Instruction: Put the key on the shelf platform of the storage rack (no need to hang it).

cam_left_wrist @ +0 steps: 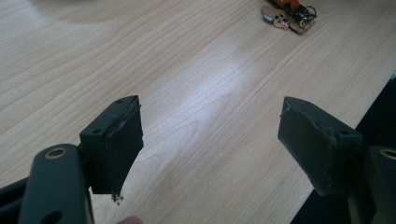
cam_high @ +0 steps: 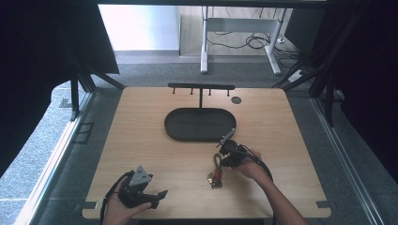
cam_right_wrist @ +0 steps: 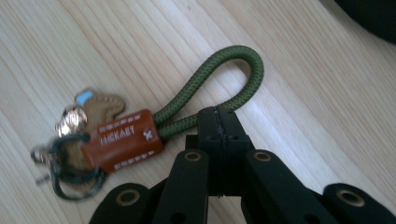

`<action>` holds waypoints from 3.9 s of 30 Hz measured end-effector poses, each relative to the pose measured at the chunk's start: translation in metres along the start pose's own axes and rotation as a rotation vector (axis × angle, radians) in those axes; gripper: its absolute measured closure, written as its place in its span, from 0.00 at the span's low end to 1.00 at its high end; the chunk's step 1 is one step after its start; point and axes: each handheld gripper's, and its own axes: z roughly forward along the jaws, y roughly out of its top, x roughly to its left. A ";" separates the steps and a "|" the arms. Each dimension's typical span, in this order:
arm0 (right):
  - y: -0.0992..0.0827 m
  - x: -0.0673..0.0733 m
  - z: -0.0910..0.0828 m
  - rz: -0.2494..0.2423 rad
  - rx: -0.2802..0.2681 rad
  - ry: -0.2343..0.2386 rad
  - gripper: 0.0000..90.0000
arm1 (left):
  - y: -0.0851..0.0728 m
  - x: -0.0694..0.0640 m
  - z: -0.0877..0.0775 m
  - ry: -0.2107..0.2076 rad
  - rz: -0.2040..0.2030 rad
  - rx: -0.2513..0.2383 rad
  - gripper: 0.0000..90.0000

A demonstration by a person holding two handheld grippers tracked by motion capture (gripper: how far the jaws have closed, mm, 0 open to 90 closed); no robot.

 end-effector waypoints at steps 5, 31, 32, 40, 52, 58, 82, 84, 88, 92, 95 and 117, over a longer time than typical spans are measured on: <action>0.014 0.005 0.006 -0.030 0.001 0.002 1.00 | 0.000 0.000 0.000 0.000 0.000 -0.001 0.25; 0.023 0.052 -0.010 -0.154 -0.042 0.034 1.00 | 0.000 0.002 -0.003 0.005 0.001 -0.007 0.25; 0.020 0.056 -0.008 -0.155 -0.034 0.038 1.00 | 0.000 0.001 -0.003 0.006 0.001 -0.005 0.25; 0.009 0.061 -0.001 -0.161 -0.037 0.045 1.00 | 0.000 0.001 -0.002 0.006 0.003 -0.002 0.25; -0.001 0.042 -0.019 -0.075 -0.045 -0.024 0.79 | 0.000 0.001 -0.003 0.008 0.001 -0.007 0.25; -0.001 0.040 -0.016 -0.034 -0.013 -0.062 0.61 | 0.000 0.001 -0.004 0.007 0.002 -0.010 0.25; 0.000 0.037 -0.003 0.024 0.062 0.007 0.72 | 0.000 0.002 -0.004 0.008 0.002 -0.009 0.25; -0.001 0.036 -0.004 0.014 0.061 0.007 0.74 | 0.000 0.002 -0.004 0.009 0.002 -0.009 0.25; -0.002 0.034 -0.005 0.011 0.059 0.009 0.74 | 0.000 0.002 -0.004 0.008 0.001 -0.008 0.25; -0.002 0.031 -0.013 0.009 0.041 0.011 0.75 | 0.000 0.002 -0.004 0.009 0.000 -0.008 0.25; -0.002 0.031 -0.021 -0.001 0.026 0.010 0.75 | 0.000 0.002 -0.004 0.011 0.000 -0.008 0.25; 0.006 0.024 -0.066 -0.021 -0.054 0.001 0.75 | 0.000 0.002 -0.003 0.013 -0.002 -0.008 0.25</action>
